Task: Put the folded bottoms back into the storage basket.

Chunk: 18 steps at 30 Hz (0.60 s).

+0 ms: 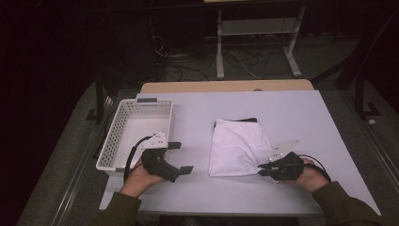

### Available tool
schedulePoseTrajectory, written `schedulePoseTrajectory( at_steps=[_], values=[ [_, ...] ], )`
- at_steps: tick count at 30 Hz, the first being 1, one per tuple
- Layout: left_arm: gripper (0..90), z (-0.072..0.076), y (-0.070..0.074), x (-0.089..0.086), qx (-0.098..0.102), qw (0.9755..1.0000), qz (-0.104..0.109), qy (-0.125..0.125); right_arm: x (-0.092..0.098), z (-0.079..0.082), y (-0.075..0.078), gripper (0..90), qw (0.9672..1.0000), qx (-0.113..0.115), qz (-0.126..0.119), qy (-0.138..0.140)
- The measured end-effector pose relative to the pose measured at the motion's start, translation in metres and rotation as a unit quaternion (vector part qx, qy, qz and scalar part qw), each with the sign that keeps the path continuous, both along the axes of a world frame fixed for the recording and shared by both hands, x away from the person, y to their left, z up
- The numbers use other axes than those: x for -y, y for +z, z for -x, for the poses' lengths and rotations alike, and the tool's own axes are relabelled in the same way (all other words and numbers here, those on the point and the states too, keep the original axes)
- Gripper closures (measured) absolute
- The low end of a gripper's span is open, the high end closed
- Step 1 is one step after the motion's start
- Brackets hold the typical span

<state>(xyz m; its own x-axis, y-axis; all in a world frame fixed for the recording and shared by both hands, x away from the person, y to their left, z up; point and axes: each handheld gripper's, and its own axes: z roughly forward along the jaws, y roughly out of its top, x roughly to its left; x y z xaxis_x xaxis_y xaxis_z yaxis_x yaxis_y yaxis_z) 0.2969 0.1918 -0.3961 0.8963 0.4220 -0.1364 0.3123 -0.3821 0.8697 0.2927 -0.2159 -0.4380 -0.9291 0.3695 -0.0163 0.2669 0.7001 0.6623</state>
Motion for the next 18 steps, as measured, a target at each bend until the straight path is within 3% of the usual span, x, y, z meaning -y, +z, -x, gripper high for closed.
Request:
schedulePoseTrajectory(
  at_steps=[18],
  values=[
    [0.0,0.000,0.000,0.000,0.000,1.0000,-0.002,0.002,0.025,0.023,-0.001,77.6,0.9999,-0.015,-0.006,-0.005]
  ],
)
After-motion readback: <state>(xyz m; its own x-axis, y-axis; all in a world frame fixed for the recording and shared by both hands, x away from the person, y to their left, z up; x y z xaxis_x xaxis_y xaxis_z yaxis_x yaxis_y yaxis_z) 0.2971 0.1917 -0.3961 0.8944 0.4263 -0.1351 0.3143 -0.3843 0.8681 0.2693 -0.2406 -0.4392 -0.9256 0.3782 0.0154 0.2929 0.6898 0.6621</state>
